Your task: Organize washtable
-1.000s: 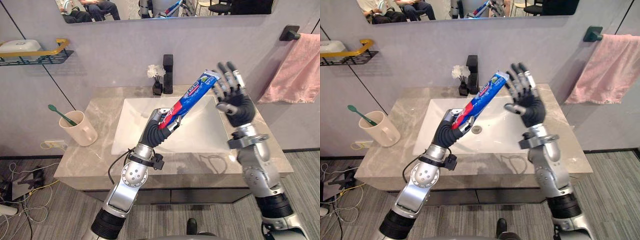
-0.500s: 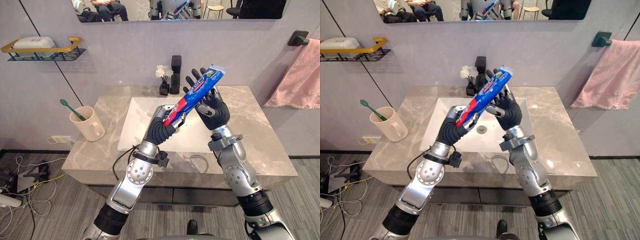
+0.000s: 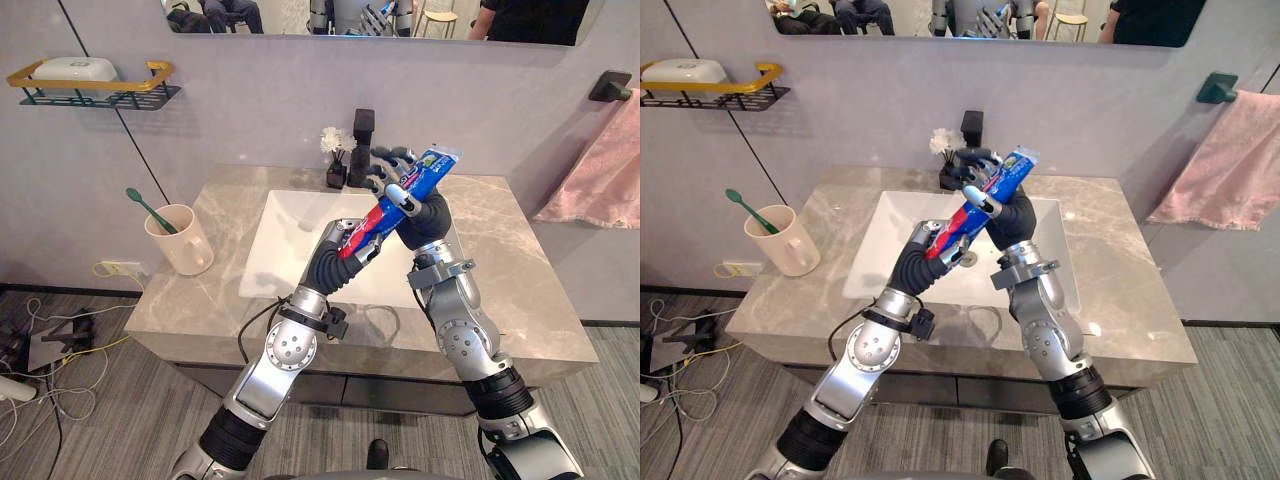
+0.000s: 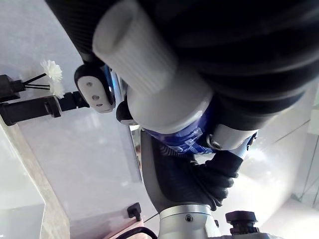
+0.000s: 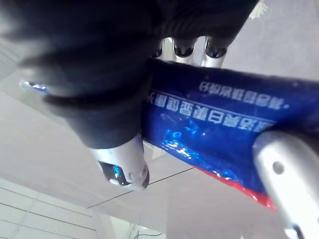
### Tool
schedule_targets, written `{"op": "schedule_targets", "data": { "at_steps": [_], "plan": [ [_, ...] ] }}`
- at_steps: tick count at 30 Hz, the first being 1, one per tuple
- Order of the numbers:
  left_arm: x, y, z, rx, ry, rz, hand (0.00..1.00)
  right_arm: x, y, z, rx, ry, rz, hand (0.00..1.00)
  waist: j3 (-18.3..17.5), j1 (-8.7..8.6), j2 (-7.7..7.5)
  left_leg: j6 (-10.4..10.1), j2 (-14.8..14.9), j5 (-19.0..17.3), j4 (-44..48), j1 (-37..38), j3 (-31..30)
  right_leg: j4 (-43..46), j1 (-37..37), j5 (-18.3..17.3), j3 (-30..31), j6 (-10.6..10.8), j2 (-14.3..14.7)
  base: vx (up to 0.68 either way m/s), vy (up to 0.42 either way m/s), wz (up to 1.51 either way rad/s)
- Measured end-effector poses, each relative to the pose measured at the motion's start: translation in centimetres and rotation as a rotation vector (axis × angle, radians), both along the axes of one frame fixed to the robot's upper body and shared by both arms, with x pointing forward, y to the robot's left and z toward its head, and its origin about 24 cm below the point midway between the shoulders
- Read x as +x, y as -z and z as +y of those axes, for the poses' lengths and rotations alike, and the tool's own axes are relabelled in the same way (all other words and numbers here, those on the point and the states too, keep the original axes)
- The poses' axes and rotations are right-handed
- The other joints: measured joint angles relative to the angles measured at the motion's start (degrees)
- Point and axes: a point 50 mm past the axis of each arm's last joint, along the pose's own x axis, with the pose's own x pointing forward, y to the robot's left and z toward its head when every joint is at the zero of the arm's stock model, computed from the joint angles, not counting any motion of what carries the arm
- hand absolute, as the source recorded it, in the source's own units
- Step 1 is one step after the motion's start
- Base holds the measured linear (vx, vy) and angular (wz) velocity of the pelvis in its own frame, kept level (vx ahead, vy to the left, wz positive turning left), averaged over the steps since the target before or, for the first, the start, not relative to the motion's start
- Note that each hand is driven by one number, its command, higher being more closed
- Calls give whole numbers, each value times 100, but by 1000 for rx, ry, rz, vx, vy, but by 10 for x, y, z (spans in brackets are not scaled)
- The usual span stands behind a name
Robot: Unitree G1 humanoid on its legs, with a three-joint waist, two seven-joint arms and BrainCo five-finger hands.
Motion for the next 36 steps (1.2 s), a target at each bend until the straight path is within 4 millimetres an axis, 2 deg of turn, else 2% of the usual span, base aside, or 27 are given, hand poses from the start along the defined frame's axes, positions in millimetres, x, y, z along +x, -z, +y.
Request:
{"op": "schedule_targets", "data": {
  "at_steps": [6, 14, 15, 23, 31, 33, 36],
  "plan": [
    [-2, 8, -2, 9, 8, 33, 100, -1, 0, 7, 27, -27, 6, 100, 3, -8, -28, 0, 0, 2, -3, 1, 1, 0, 0, 1, 1, -1, 0, 0, 0, 0],
    [-3, 10, -2, 12, 6, 36, 100, -2, 1, 9, 26, -42, -4, 100, 4, 0, -35, 0, -1, 2, -11, 9, 0, 0, 4, 1, -1, -1, -2, 0, 0, 0],
    [-3, 9, -2, 12, 6, 36, 0, -2, 1, 9, 26, -42, -4, 100, 4, -1, -35, 0, -1, 2, -12, 11, 0, 0, 6, 1, -1, -1, -2, 0, 0, 0],
    [-1, 8, 4, 7, -23, 28, 0, -2, 1, 8, 16, -35, -18, 100, 10, -6, -44, 1, -1, 3, -11, 23, -5, 0, 28, 1, -8, -1, -2, 0, 0, 0],
    [-4, -6, 11, 24, -49, -45, 0, -4, -5, 7, 46, -21, -51, 100, 22, -12, -63, 0, 2, 1, -17, 20, -23, 0, 46, -1, -26, -2, -4, 0, 0, 0],
    [-5, -12, 15, 26, -56, -72, 0, -7, -8, 7, 50, -31, -73, 100, 24, -13, -62, 0, 3, 1, -18, 19, -23, 0, 46, -2, -27, -2, -4, 0, 0, 0],
    [-8, -41, 37, -43, -148, -200, 0, -8, -5, -2, 34, 14, -74, 100, 26, -7, -67, -1, 4, 1, -18, 19, -25, 1, 48, -3, -30, -2, -5, 0, 0, 1]
  ]
}}
